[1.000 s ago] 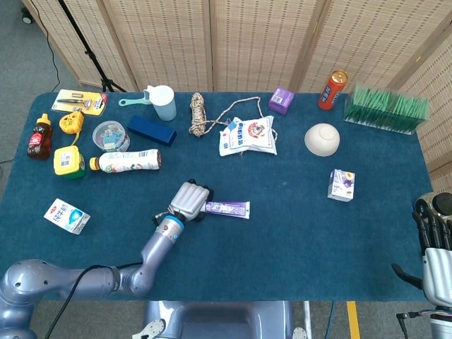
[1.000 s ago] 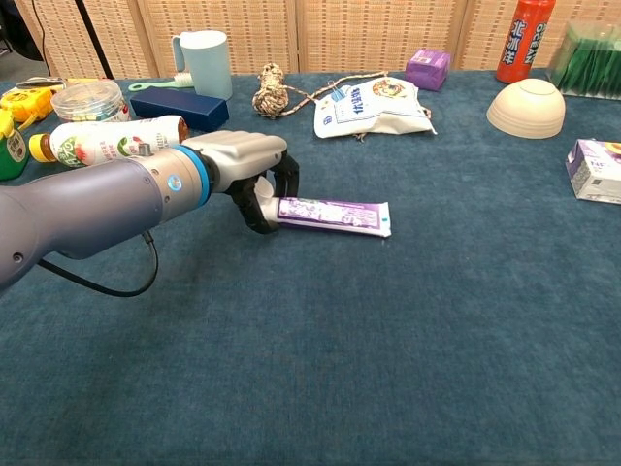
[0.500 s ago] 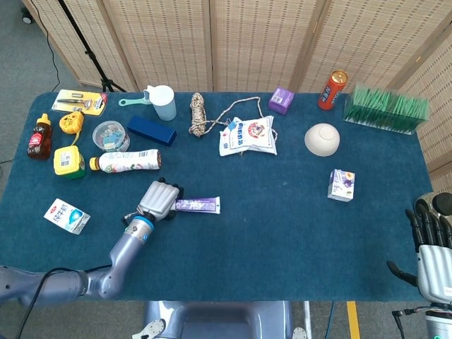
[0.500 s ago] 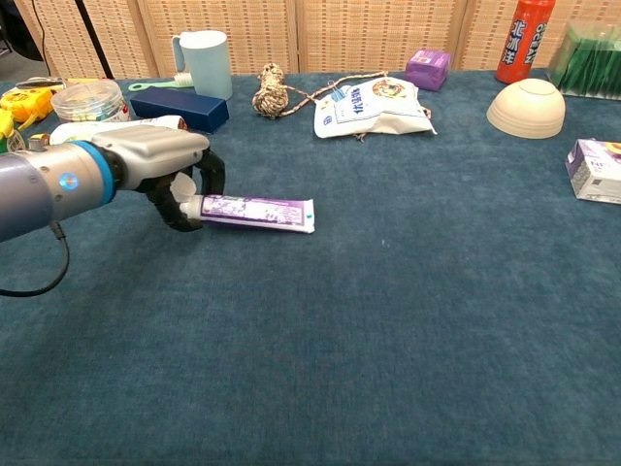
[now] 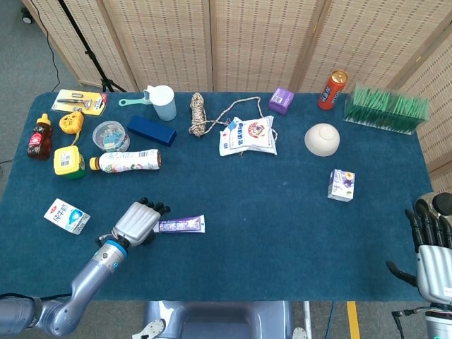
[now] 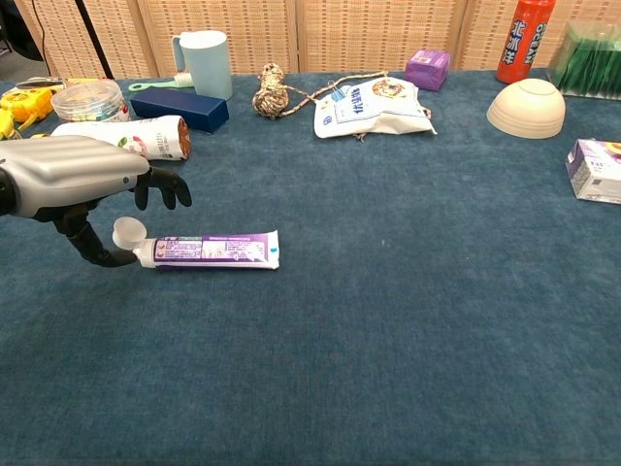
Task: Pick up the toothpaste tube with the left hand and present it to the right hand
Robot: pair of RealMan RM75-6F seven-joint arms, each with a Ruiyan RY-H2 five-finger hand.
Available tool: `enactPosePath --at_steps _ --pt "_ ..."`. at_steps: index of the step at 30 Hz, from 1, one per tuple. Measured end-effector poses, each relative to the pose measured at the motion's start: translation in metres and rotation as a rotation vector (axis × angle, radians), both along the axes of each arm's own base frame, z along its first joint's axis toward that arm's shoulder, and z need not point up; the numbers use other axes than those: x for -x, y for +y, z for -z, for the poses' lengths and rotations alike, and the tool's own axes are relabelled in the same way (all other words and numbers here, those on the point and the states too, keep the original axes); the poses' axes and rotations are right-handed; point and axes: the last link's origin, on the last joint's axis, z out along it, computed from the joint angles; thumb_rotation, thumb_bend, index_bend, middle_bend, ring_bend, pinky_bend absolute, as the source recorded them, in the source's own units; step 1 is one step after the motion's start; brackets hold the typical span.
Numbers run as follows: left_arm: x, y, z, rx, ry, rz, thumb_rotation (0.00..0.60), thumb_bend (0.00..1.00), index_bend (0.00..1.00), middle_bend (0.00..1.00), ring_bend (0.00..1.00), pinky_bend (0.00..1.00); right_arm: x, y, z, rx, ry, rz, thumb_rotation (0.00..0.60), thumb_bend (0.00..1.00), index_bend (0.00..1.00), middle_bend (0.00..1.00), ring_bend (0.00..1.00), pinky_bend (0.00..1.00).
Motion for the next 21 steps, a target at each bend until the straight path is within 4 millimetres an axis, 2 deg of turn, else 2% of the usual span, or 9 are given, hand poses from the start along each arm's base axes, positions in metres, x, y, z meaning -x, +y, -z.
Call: enactPosePath --at_steps 3,5,8,11,14,21 --pt "0.0 -0.001 -0.001 0.001 0.003 0.0 0.6 0.28 0.1 0.16 0.21 0.23 0.001 0.001 -0.001 0.004 -0.001 0.004 0.6 0.0 0.05 0.0 0.0 0.0" --pt "-0.001 -0.002 -0.003 -0.001 0.005 0.005 0.6 0.28 0.03 0.08 0.12 0.22 0.001 0.002 -0.002 0.006 -0.001 0.003 0.6 0.0 0.05 0.0 0.0 0.0" --pt "-0.002 -0.005 -0.006 -0.01 0.008 0.021 0.6 0.28 0.0 0.0 0.01 0.16 0.001 0.002 -0.002 0.007 -0.002 0.002 0.6 0.0 0.05 0.0 0.0 0.0" --pt "0.001 -0.006 -0.007 -0.025 0.029 0.039 0.6 0.28 0.0 0.0 0.0 0.08 0.001 0.001 -0.002 0.006 -0.002 0.001 0.6 0.0 0.05 0.0 0.0 0.0" --pt "0.003 -0.006 -0.003 -0.018 0.039 0.029 0.6 0.28 0.0 0.0 0.0 0.05 0.002 0.002 -0.002 0.008 -0.002 0.002 0.6 0.0 0.05 0.0 0.0 0.0" --pt "-0.002 -0.002 0.013 0.009 0.047 0.012 0.6 0.28 0.0 0.0 0.0 0.04 0.004 0.005 -0.003 0.014 -0.001 0.011 0.6 0.0 0.05 0.0 0.0 0.0"
